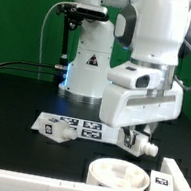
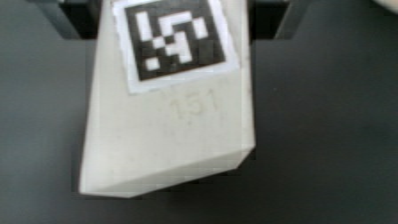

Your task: Assemble stool

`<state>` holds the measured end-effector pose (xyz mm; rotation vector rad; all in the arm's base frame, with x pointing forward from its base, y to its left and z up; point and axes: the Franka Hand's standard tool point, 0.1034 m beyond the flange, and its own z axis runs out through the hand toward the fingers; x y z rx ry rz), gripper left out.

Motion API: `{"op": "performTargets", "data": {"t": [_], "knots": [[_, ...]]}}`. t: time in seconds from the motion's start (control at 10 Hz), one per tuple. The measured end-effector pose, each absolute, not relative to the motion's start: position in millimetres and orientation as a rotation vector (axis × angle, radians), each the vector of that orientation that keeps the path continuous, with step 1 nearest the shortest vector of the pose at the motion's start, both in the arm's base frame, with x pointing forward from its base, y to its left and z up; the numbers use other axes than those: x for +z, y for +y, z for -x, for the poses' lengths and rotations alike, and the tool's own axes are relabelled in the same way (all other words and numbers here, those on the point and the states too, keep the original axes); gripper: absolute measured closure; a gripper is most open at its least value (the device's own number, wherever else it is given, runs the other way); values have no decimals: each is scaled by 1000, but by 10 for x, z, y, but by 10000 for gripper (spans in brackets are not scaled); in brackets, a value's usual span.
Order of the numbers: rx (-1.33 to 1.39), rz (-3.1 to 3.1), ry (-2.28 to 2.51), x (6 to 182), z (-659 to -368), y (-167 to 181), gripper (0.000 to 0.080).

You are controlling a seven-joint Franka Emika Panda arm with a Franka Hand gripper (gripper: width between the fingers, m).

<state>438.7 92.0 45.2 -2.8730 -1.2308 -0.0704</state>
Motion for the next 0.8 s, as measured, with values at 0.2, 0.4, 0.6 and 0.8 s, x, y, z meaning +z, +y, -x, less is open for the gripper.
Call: {"op": "performTargets", "data": {"t": [0.2,0.4,0.6,0.8], "knots": [[-80,2817,-1359,424,-4382,918,472],[-79,2746,-1506,419,-4378,912,472],[-64,2421,-2026,412,-4343,998,472],[-66,2279,-2190,422,-4299,1158,472]]}}
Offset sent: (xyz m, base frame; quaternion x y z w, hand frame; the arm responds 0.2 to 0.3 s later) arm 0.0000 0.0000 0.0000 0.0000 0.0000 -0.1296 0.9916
